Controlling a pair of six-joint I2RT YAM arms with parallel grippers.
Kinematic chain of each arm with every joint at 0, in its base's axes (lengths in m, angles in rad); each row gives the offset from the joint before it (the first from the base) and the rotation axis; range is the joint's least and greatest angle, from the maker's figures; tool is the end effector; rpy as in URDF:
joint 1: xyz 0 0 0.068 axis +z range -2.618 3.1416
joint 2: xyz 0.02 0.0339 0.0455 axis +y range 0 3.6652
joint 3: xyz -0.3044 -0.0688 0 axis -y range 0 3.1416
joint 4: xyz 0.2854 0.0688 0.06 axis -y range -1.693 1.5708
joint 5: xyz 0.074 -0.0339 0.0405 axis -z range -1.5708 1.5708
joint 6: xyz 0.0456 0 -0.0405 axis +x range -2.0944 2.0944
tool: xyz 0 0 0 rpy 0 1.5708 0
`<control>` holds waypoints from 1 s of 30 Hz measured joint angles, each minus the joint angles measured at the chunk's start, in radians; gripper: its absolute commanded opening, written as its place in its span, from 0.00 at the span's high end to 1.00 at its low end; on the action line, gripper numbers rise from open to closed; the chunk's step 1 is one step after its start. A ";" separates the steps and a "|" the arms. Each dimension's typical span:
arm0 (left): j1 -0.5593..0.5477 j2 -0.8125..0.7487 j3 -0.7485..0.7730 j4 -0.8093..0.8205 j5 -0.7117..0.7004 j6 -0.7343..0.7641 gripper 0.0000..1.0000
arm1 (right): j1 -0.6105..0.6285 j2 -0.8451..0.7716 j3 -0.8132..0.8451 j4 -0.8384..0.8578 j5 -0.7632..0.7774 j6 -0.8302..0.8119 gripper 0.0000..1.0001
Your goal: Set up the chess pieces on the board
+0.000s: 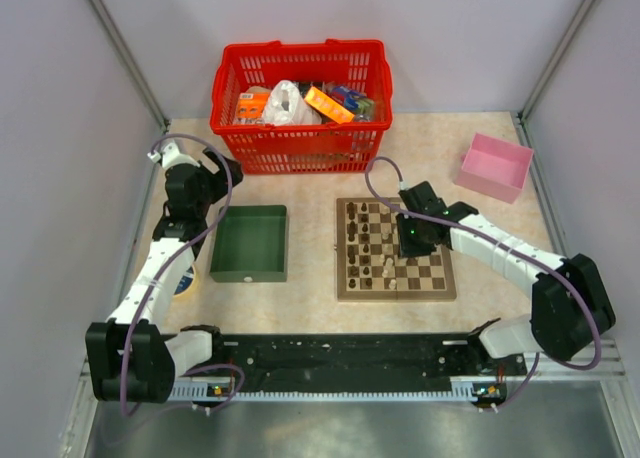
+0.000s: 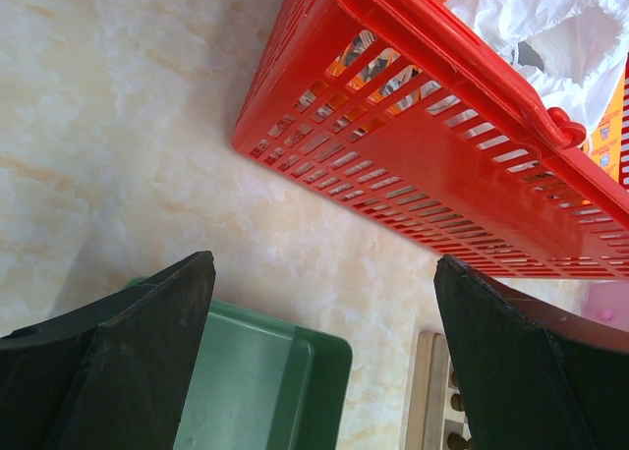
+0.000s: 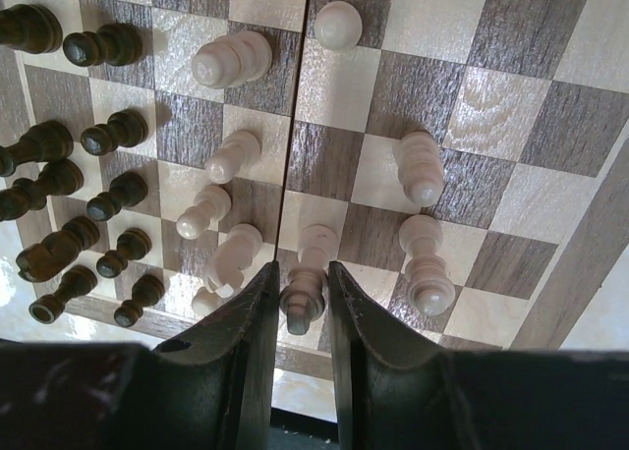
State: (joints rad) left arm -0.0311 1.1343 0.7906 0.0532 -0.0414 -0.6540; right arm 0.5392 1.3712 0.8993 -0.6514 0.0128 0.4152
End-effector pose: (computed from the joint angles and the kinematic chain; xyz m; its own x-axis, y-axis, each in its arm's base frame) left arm 0.2947 -0.0073 0.3154 -0.2220 -0.6012 -0.7676 -0.1810 0.7990 -0.5735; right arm 0.2516 0.1499 0.2277 -0.9131 -0.0763 -0.4006 -0.1534 0.9745 0.1640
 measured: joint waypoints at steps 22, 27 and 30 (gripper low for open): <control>0.005 0.000 -0.008 0.000 0.000 0.000 0.01 | 0.015 0.004 0.019 -0.035 0.009 -0.013 0.68; 0.005 0.000 -0.008 0.000 0.000 0.000 0.01 | 0.015 0.004 0.028 -0.050 0.008 -0.017 0.79; 0.005 0.000 -0.009 0.000 0.000 -0.001 0.01 | 0.016 0.004 0.032 -0.050 0.006 -0.021 0.83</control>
State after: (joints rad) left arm -0.0257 1.1343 0.7815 0.0532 -0.0414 -0.6552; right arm 0.5549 1.3750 0.9318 -0.7017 0.0189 0.3939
